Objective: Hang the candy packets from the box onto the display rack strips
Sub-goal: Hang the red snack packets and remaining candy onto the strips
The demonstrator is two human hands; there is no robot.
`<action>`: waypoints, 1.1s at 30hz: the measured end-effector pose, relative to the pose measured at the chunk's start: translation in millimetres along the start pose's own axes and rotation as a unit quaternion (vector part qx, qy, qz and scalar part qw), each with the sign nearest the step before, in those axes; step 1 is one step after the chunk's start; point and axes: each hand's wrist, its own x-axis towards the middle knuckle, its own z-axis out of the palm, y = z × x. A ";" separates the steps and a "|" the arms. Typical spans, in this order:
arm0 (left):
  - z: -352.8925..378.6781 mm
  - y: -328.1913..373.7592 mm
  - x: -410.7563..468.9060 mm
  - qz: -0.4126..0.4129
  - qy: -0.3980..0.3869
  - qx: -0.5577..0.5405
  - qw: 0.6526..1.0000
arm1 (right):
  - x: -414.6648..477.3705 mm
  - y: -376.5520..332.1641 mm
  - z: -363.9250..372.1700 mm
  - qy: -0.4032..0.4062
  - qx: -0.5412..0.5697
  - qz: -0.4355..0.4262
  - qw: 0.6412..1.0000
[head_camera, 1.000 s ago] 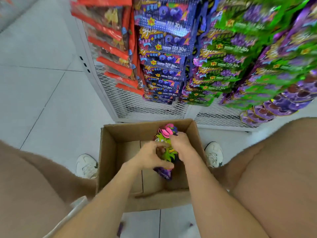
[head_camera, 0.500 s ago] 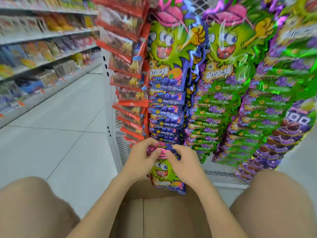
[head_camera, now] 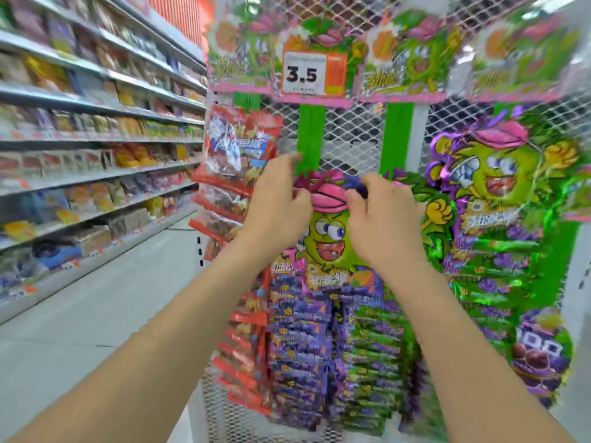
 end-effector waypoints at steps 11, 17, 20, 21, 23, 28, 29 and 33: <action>4.6 9.6 76.2 -0.134 0.017 -0.102 0.986 | 106.7 -12.3 21.8 0.029 0.135 -0.016 0.990; 3.7 13.5 84.3 -0.166 0.014 -0.193 0.967 | 118.3 -16.1 24.1 0.033 0.132 -0.028 0.990; 4.9 11.8 86.3 -0.187 0.012 -0.206 0.960 | 118.6 -17.5 27.3 0.030 0.126 -0.023 0.991; 5.2 11.5 86.8 -0.198 0.007 -0.213 0.957 | 117.6 -17.3 28.9 0.032 0.121 -0.022 0.992; 4.6 10.6 88.4 -0.223 -0.005 -0.239 0.945 | 115.1 -16.3 31.6 0.034 0.112 -0.017 0.993; -0.5 8.2 86.9 -0.266 -0.019 -0.289 0.920 | 104.2 -9.8 33.3 0.033 0.106 -0.035 0.993; -0.5 7.7 86.0 -0.267 -0.022 -0.293 0.918 | 101.6 -8.2 33.9 0.032 0.107 -0.038 0.993; 3.3 2.1 79.7 -0.202 -0.020 -0.216 0.955 | 90.3 -1.7 39.4 0.028 0.105 -0.034 0.994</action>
